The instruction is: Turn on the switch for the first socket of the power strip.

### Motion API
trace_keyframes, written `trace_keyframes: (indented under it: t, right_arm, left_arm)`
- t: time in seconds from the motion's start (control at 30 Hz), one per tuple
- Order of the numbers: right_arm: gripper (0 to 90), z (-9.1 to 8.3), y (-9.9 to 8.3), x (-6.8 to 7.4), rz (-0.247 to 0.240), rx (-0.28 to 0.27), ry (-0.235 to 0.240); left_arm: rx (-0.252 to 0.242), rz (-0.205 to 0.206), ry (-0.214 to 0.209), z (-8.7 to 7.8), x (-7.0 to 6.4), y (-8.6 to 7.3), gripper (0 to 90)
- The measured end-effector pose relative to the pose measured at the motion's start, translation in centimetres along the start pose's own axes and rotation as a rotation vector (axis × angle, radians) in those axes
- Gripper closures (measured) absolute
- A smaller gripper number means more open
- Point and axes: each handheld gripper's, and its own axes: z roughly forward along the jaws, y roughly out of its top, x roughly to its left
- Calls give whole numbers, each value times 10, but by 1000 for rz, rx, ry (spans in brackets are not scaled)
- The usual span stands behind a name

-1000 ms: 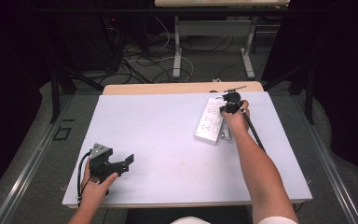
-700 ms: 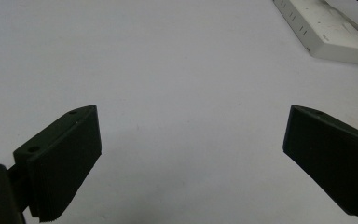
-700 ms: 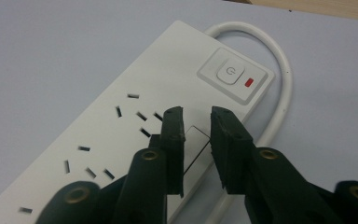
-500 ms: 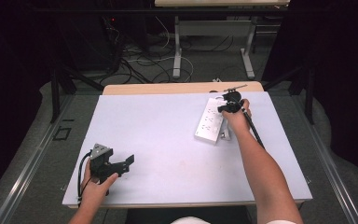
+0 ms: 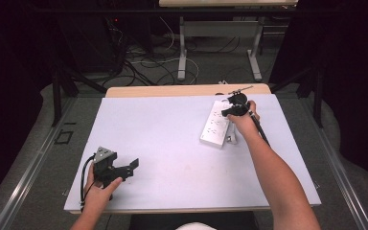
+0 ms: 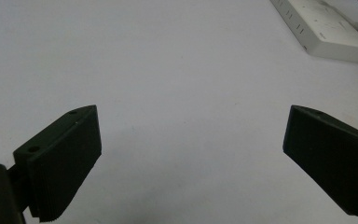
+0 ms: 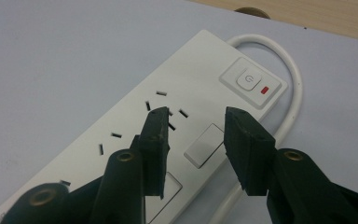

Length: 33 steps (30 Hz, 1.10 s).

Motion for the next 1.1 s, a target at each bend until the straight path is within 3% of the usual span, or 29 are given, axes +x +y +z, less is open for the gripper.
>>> trace_keyframes:
  t: [0.1,0.43,0.57,0.8,0.97,1.1]
  right_arm:
    - [544,-2,0,1,-13,3,-15]
    - [436,-14,-1,7,-27,-1,14]
    - [343,-22,-1,12,-35,-8,27]
    - [152,-35,-4,21,-67,4,-5]
    - [141,-43,-7,25,-74,5,6]
    - [74,-49,-13,27,-76,-5,11]
  left_arm:
    - [-1,2,-1,0,0,0,41]
    - [-3,-5,-4,0,-1,0,41]
    - [-3,-5,-5,0,-1,0,41]
    - [-3,-4,-5,0,-1,1,41]
    - [-3,-4,-5,0,-1,0,41]
    - [-1,-3,-4,0,-2,0,41]
